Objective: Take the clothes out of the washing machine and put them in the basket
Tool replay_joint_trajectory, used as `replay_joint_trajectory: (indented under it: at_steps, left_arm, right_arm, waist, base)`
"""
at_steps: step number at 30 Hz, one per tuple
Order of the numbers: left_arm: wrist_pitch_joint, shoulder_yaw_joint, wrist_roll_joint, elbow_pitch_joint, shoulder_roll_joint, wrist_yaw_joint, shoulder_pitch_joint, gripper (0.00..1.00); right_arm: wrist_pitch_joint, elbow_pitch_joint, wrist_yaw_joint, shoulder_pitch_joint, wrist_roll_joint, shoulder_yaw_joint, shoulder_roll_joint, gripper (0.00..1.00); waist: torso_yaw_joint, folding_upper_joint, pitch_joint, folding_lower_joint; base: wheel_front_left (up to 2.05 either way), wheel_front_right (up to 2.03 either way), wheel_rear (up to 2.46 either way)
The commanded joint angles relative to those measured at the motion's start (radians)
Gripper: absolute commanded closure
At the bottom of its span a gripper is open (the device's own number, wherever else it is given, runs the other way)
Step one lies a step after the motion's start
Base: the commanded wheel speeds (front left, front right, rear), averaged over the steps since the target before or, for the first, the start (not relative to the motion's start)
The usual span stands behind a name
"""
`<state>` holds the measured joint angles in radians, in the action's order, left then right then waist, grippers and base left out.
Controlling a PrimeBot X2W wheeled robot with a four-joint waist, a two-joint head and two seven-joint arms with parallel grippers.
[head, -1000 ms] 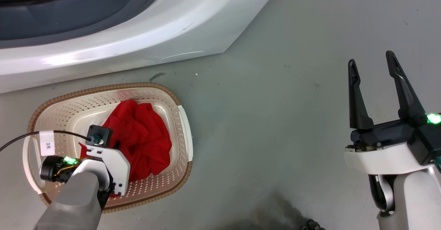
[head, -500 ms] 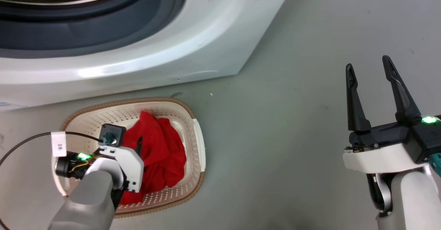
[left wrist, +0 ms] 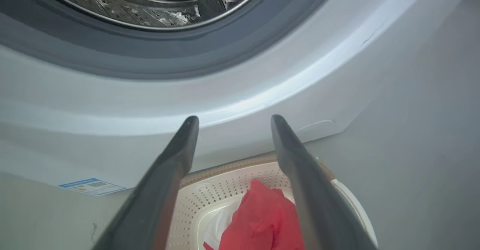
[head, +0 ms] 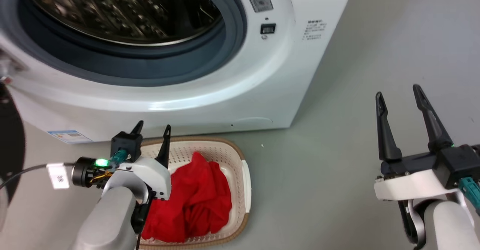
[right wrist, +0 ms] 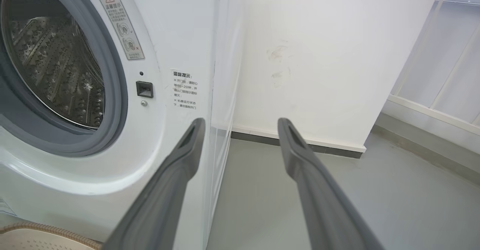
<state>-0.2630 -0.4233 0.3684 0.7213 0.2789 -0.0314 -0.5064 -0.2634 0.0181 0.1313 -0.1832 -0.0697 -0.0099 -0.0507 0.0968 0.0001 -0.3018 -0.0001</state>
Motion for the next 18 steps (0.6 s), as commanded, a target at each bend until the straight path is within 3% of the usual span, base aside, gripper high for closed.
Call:
replay_joint_trajectory:
  at_steps: [1,7,18]
  left_arm:
    - [-0.002,0.01,-0.007,-0.019,0.004,-0.006,0.022,0.0]
    - [-0.002,0.153,-0.066,-0.273,-0.015,-0.04,0.153,0.0]
    - [-0.002,0.292,-0.158,-0.567,-0.087,-0.026,0.376,0.0]
  right_arm:
    - [-0.002,-0.006,-0.001,0.012,0.003,-0.001,0.001,0.0]
    - [-0.002,-0.016,-0.001,0.043,0.006,-0.009,0.001,0.0]
    - [-0.002,-0.026,-0.001,0.12,0.019,-0.025,0.001,0.0]
  waist:
    - [-0.033,-0.0001,0.047,0.0001]
    - [-0.053,-0.0001,0.12,0.0001]
    - [-0.049,-0.0001,0.211,0.0001]
  base:
    - [0.0,0.0,0.0]
    - [0.0,0.0,0.0]
    - [0.0,0.0,0.0]
